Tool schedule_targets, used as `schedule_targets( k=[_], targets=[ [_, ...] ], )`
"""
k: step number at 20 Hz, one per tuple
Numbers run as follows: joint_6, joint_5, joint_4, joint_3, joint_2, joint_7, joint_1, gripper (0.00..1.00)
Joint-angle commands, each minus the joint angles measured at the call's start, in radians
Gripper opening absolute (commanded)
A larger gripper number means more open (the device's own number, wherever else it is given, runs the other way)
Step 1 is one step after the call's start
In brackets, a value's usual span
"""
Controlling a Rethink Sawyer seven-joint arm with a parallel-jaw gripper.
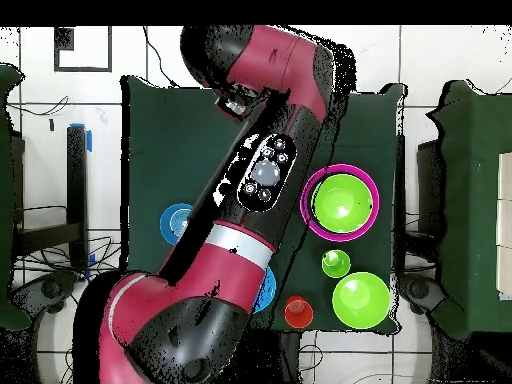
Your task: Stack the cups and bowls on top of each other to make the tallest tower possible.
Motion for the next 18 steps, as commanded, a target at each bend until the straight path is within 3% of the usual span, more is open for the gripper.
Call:
schedule_targets(
  k=[1, 7, 18],
  targets=[
    [-0.026, -0.122, -0.012, 0.159, -0.041, -0.384, -0.009, 1.00],
    [-0.057, -0.148, -0.057, 0.221, 0.006, -0.501, -0.045, 1.00],
    [-0.103, -0.165, -0.112, 0.289, 0.090, -0.625, -0.083, 1.00]
  ],
)
